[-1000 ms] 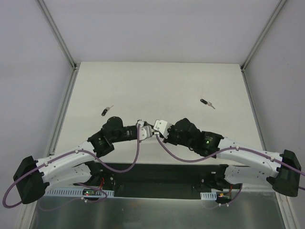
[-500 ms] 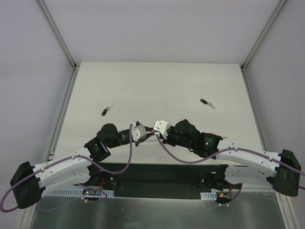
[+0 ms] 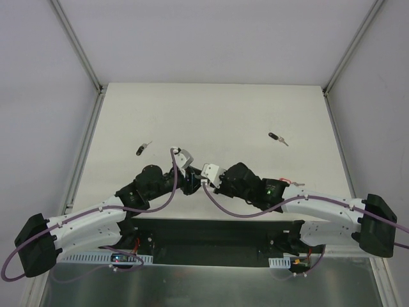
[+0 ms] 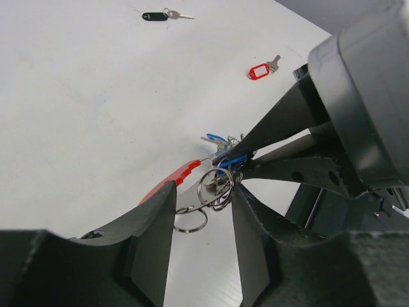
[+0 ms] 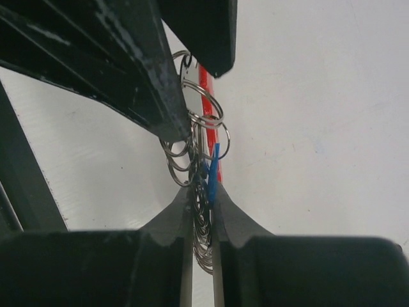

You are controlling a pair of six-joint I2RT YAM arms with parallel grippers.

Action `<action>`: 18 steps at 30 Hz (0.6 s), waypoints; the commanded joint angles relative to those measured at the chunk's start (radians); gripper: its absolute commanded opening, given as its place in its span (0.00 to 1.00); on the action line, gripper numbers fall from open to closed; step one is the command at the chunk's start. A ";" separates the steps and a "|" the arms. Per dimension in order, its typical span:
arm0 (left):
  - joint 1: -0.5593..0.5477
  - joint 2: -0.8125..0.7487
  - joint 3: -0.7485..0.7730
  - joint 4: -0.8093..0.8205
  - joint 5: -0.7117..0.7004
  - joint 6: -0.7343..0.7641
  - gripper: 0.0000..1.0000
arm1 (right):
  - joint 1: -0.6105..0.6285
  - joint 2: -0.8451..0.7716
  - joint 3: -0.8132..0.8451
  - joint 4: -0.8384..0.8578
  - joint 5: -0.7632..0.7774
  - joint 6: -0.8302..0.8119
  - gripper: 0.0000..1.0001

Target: Put the keys on the keyring

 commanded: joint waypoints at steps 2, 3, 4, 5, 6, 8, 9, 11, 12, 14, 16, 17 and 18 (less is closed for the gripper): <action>0.015 0.007 0.021 0.008 -0.125 -0.123 0.44 | 0.009 0.009 0.044 -0.020 0.095 -0.014 0.09; 0.014 0.009 0.021 0.010 -0.129 -0.121 0.46 | 0.013 0.013 0.047 -0.023 0.097 -0.015 0.09; 0.014 0.009 0.021 0.011 -0.132 -0.121 0.50 | 0.014 0.018 0.048 -0.026 0.097 -0.017 0.09; 0.014 0.009 0.021 0.014 -0.134 -0.121 0.50 | 0.015 0.023 0.053 -0.032 0.104 -0.015 0.09; 0.015 0.009 0.022 0.017 -0.134 -0.120 0.50 | 0.017 0.027 0.057 -0.034 0.105 -0.018 0.09; 0.015 0.009 0.025 0.017 -0.168 -0.120 0.49 | 0.018 0.033 0.062 -0.037 0.106 -0.017 0.09; 0.014 0.009 0.025 0.023 -0.172 -0.120 0.49 | 0.020 0.035 0.063 -0.039 0.106 -0.018 0.10; 0.014 0.012 0.024 0.033 -0.175 -0.120 0.49 | 0.021 0.040 0.067 -0.039 0.095 -0.017 0.10; 0.014 0.013 0.024 0.043 -0.171 -0.115 0.49 | 0.021 0.041 0.068 -0.040 0.095 -0.017 0.09; 0.015 0.019 0.021 0.059 -0.162 -0.106 0.49 | 0.023 0.050 0.073 -0.048 0.086 -0.015 0.09; 0.014 0.025 0.019 0.079 -0.154 -0.094 0.49 | 0.024 0.058 0.080 -0.054 0.080 -0.011 0.09; 0.015 0.031 0.019 0.086 -0.154 -0.088 0.49 | 0.024 0.060 0.083 -0.057 0.072 -0.011 0.09; 0.014 0.035 0.019 0.096 -0.149 -0.069 0.49 | 0.024 0.060 0.089 -0.060 0.068 -0.008 0.09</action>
